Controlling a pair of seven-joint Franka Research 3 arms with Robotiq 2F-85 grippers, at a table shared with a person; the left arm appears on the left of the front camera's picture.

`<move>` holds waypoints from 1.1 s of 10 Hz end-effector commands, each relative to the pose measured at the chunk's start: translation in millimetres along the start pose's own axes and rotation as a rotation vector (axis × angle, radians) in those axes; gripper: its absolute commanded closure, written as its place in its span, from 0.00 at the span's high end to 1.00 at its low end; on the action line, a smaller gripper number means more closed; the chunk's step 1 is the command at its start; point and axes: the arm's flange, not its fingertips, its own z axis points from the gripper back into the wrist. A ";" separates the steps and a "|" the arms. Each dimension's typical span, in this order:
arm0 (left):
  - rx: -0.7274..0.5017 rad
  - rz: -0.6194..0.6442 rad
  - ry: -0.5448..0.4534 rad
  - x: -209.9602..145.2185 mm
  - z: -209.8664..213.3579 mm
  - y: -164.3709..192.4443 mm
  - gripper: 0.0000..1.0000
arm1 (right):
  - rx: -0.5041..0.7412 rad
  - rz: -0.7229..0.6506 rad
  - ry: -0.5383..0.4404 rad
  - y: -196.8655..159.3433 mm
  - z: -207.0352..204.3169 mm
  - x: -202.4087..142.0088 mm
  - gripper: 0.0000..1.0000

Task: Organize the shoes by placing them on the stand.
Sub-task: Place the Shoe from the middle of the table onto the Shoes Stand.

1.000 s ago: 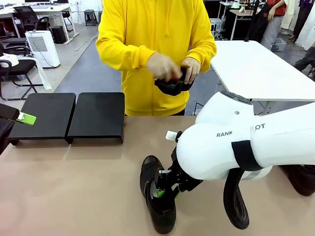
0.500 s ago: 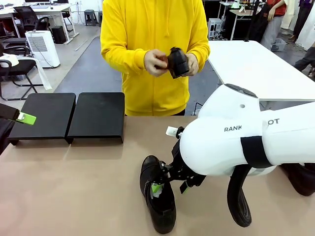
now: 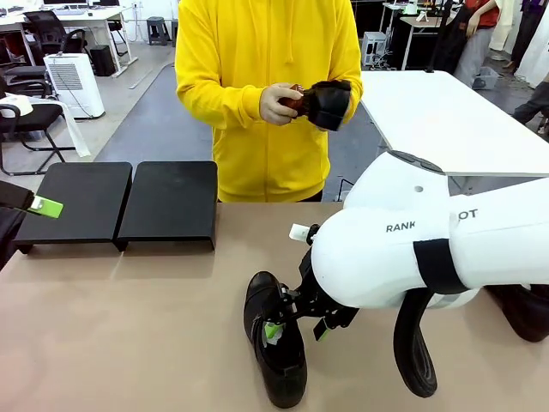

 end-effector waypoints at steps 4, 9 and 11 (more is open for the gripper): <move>-0.018 -0.014 -0.019 1.1 0.2 1.0 1.00 | -0.040 0.110 -0.128 -1.8 38.5 -19.8 1.00; -0.243 0.226 0.104 -5.0 -24.5 -120.8 1.00 | -0.225 -0.355 -0.295 -114.8 144.3 -57.7 1.00; -0.220 0.254 0.250 6.6 -39.4 -190.5 1.00 | -0.195 -0.490 -0.317 -146.1 157.2 -59.8 1.00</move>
